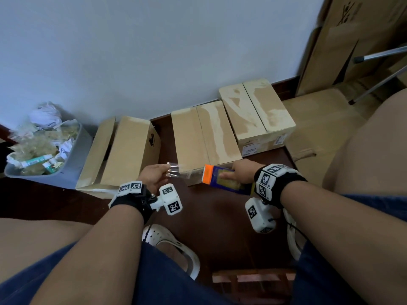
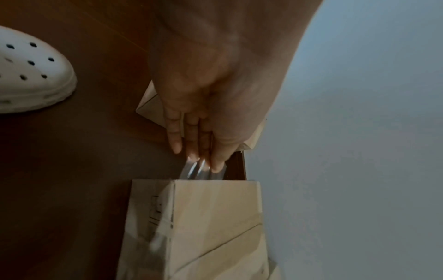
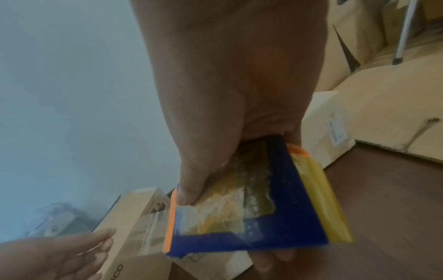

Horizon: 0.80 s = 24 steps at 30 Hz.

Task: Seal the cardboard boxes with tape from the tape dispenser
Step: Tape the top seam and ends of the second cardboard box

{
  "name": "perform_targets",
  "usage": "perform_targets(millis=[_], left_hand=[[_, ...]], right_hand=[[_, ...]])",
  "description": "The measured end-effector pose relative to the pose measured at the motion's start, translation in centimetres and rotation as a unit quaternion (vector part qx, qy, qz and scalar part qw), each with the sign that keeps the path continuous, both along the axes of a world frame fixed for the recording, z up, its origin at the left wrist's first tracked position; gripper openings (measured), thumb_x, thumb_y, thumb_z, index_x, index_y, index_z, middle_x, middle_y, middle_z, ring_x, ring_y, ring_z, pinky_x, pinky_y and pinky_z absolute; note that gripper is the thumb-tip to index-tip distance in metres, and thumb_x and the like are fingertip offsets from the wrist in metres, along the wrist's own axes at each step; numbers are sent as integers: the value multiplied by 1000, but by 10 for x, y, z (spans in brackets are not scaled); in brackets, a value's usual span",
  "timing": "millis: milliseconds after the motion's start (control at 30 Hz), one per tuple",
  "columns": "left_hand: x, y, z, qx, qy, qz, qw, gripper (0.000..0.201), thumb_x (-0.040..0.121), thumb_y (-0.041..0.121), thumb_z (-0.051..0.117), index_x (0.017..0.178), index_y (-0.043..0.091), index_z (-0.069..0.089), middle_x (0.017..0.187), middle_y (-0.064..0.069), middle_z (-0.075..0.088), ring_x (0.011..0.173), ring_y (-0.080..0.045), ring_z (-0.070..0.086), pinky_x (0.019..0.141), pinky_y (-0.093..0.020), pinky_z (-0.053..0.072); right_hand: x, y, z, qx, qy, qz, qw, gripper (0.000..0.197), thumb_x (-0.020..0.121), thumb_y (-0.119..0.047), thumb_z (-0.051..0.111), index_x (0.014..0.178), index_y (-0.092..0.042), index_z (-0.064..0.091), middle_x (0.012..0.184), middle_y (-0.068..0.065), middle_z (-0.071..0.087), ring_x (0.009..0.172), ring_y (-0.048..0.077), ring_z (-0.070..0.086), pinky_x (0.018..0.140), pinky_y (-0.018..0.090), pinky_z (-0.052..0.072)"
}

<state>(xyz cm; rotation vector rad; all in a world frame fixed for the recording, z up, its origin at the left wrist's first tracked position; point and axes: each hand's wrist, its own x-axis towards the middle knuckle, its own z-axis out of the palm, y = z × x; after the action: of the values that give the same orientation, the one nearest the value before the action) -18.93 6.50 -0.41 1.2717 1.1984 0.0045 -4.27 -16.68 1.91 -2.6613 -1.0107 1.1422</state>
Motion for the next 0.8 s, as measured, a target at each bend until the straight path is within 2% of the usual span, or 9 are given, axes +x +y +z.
perform_targets(millis=[67, 167, 300, 433, 500, 600, 700, 800], left_hand=[[-2, -6, -8, 1, -12, -2, 1000, 10, 94, 15, 57, 96, 12, 67, 80, 0, 61, 72, -8, 56, 74, -22, 49], [-3, -13, -19, 5, -17, 17, 1000, 9, 93, 13, 58, 91, 17, 66, 83, 1, 61, 75, -8, 56, 79, -23, 48], [-3, -17, -35, 23, -21, 21, 999, 20, 85, -5, 61, 90, 15, 61, 88, -3, 62, 77, -14, 57, 74, -25, 48], [1, -19, -54, 36, -16, 62, 997, 28, 81, -13, 58, 85, 14, 62, 84, -5, 63, 81, -21, 61, 84, -35, 51], [3, -20, -62, 40, -13, 82, 996, 30, 82, -15, 52, 84, 13, 63, 83, -5, 62, 76, -17, 60, 78, -29, 52], [6, -22, -71, 52, -19, 116, 992, 31, 84, -17, 46, 92, 9, 62, 79, -3, 60, 71, -13, 57, 66, -19, 48], [9, -23, -80, 59, -19, 136, 989, 31, 84, -15, 49, 91, 12, 63, 79, -1, 60, 77, -15, 58, 63, -18, 45], [12, -25, -82, 57, -28, 140, 988, 31, 82, -18, 51, 93, 8, 62, 77, 0, 57, 73, -13, 55, 61, -15, 45]], right_hand=[[-1, 1, -1, -14, -25, -3, 1000, 57, 88, -66, 47, 91, -11, 62, 87, 8, 61, 78, 25, 60, 69, 33, 45], [-5, 5, -1, -30, -61, -11, 998, 50, 88, -64, 47, 84, -14, 55, 77, 3, 56, 75, 23, 58, 66, 31, 45], [-3, 18, 4, -68, -90, 19, 993, 49, 89, -60, 49, 71, -15, 48, 70, 2, 52, 65, 20, 53, 62, 29, 43], [0, 38, 11, -93, -118, 50, 987, 43, 91, -53, 50, 84, -12, 56, 71, 3, 52, 67, 20, 54, 60, 28, 43], [1, 48, 13, -107, -123, 60, 985, 38, 90, -49, 52, 88, -11, 57, 70, 2, 51, 62, 17, 52, 55, 26, 41], [0, 61, 13, -130, -119, 72, 982, 32, 90, -44, 55, 88, -11, 57, 69, 2, 50, 56, 15, 47, 47, 24, 35], [-1, 72, 6, -141, -122, 75, 980, 27, 90, -38, 57, 86, -11, 57, 68, 2, 50, 57, 15, 47, 45, 24, 34], [0, 78, -3, -147, -120, 75, 979, 24, 89, -34, 59, 84, -10, 61, 67, 3, 53, 57, 17, 50, 47, 25, 36]])
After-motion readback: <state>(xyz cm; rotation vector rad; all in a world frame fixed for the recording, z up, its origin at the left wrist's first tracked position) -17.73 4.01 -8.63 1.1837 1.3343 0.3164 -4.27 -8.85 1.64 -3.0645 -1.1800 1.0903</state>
